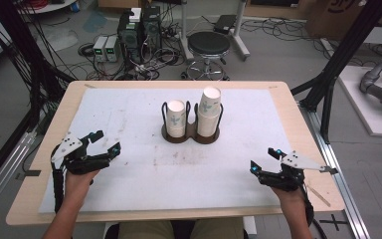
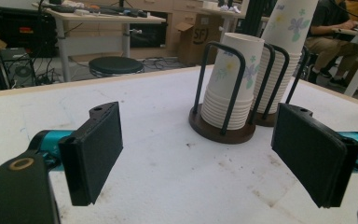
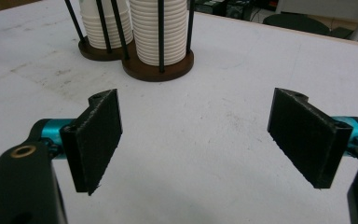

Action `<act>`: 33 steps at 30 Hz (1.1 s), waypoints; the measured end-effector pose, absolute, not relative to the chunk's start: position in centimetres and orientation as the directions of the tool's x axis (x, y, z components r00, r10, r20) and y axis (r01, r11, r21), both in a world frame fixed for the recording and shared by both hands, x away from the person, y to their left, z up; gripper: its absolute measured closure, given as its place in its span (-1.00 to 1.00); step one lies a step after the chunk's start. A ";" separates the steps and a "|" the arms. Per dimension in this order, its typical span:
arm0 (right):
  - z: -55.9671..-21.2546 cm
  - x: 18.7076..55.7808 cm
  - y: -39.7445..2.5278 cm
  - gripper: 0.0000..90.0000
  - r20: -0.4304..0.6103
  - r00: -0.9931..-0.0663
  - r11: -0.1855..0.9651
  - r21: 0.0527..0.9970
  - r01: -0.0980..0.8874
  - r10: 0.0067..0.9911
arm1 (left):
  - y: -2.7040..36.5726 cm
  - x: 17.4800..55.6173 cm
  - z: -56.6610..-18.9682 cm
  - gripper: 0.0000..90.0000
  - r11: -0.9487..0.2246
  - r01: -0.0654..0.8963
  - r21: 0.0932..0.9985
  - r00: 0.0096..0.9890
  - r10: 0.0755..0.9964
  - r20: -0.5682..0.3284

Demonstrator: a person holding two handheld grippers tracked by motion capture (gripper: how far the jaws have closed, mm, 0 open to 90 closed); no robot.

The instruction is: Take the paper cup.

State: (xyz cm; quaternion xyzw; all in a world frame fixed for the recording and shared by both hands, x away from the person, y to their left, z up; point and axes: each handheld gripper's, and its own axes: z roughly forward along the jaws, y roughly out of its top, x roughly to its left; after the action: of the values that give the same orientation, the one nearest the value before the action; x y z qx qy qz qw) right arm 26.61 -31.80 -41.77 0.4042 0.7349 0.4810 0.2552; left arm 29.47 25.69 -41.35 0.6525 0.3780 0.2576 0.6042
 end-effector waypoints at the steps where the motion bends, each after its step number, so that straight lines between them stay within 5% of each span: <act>1: -41.8 26.6 -31.9 -0.60 0.010 -0.544 0.212 0.914 0.345 0.839 | 25.6 29.5 -41.3 -0.64 0.015 0.184 0.983 0.585 0.802 -0.122; 33: -41.5 26.0 -31.2 -0.60 0.008 -0.565 0.232 0.907 0.352 0.825 | 22.9 32.5 -38.4 -0.63 -0.017 0.190 0.982 0.684 0.720 -0.120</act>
State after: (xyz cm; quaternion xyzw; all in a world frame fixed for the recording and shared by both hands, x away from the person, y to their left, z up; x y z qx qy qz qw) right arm 25.97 -31.15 -41.46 0.3952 0.7447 0.4773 0.2478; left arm 32.48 22.93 -38.36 0.6799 0.3346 0.2149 0.6161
